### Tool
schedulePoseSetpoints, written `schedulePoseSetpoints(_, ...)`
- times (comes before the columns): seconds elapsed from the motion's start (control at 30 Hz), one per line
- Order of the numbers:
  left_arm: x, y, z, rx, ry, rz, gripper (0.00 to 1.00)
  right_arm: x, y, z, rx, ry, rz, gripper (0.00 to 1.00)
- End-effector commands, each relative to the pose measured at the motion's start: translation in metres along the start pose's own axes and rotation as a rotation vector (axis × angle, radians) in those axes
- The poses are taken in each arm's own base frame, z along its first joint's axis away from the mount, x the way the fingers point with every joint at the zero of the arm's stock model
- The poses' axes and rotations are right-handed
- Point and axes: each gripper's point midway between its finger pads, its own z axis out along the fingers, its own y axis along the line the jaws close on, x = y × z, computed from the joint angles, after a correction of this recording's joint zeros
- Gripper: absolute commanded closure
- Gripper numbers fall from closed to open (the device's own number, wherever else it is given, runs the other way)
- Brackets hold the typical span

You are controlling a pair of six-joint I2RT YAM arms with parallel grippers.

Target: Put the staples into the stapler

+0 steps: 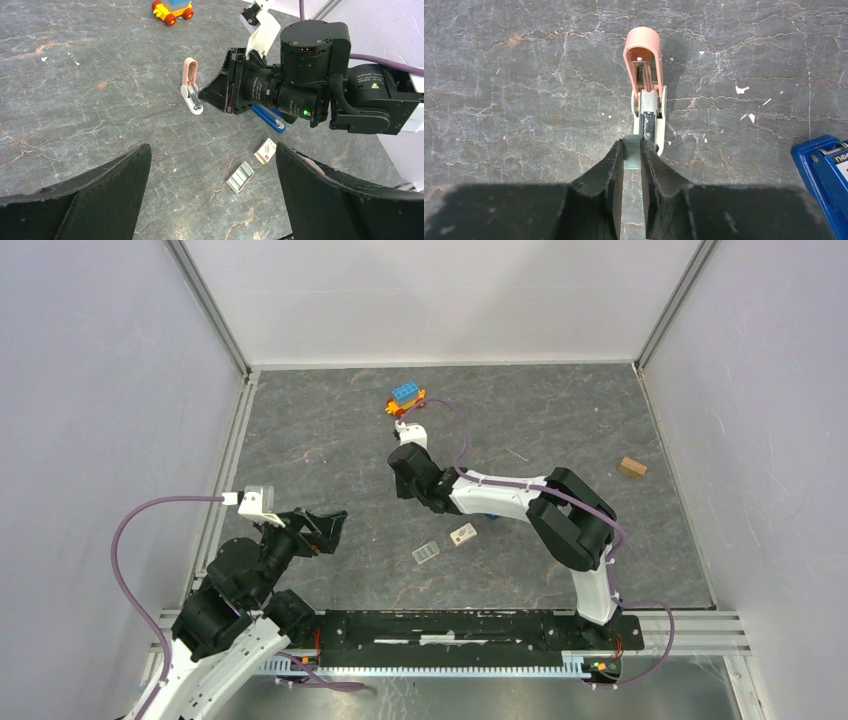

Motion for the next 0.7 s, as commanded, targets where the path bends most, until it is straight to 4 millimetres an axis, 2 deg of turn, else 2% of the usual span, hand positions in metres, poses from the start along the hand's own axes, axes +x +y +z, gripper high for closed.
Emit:
schedulePoseSetpoints(0.0,-0.007,0.0,-0.002,0.009,-0.022,0.049,0.0,-0.02,0.007,0.007,-0.016,-0.053,0.033,0.79)
schedulePoseSetpoints(0.17,-0.007,0.0,-0.002,0.006,-0.025,0.049,0.0,-0.024,0.005,0.011,-0.025,-0.074,0.05,0.79)
schedulePoseSetpoints(0.67,-0.007,0.0,-0.002,0.01,-0.026,0.048,0.0,-0.018,-0.001,0.02,-0.01,-0.064,0.063,0.79)
